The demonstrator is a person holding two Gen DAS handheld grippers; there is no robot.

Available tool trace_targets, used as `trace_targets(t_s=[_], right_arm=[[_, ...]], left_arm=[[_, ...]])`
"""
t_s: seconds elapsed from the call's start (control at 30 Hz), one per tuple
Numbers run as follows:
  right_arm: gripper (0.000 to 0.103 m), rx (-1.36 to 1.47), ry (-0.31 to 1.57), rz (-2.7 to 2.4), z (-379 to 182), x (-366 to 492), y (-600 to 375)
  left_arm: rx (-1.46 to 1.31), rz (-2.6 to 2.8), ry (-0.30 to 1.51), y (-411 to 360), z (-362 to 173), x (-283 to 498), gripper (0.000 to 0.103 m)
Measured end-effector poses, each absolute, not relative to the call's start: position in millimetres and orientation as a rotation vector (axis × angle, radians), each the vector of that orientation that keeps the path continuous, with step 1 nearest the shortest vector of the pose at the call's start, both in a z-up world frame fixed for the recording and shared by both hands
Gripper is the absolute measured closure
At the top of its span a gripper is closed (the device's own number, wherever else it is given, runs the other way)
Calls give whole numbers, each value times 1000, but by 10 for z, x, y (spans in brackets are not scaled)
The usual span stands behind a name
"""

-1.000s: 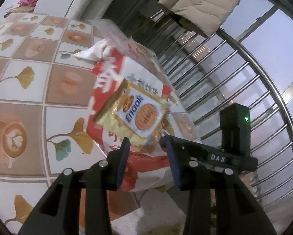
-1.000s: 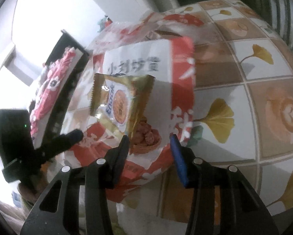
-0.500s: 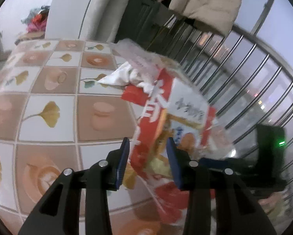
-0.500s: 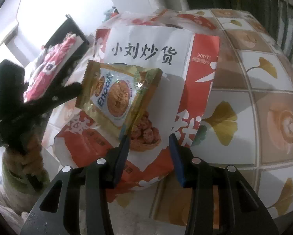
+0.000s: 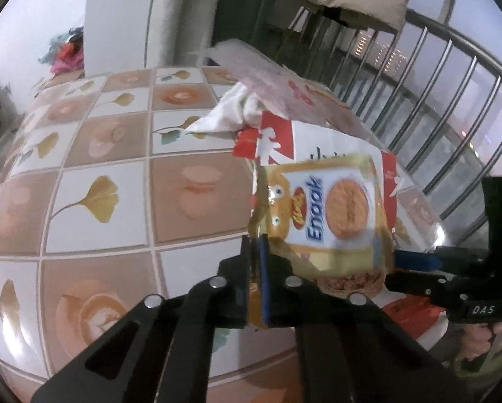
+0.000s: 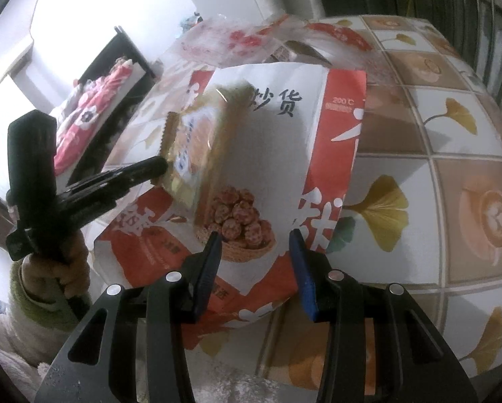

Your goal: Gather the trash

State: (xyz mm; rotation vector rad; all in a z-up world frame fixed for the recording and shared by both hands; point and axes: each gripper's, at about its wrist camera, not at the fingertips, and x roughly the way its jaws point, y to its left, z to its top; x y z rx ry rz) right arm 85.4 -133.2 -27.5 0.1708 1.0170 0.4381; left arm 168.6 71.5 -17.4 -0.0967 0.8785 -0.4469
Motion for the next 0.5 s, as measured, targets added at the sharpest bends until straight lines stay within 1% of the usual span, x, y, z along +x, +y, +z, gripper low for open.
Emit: trace_targets(t_s=[0.1, 0.23, 0.3, 0.37, 0.5], right_arm=[[64, 179, 1019, 438, -276, 854, -1349], [64, 229, 1028, 438, -268, 852, -1414], [61, 264, 1012, 432, -217, 834, -1490], [60, 301, 994, 418, -153, 812, -1591], [55, 417, 1014, 393, -152, 807, -1789]], left_arm=[[-113, -410, 864, 800, -148, 1664, 103], [-169, -390, 871, 926, -140, 1645, 103], [-174, -391, 879, 934, -155, 1618, 103], [-158, -396, 883, 900, -177, 1575, 103], [-139, -414, 892, 833, -227, 1517, 103]])
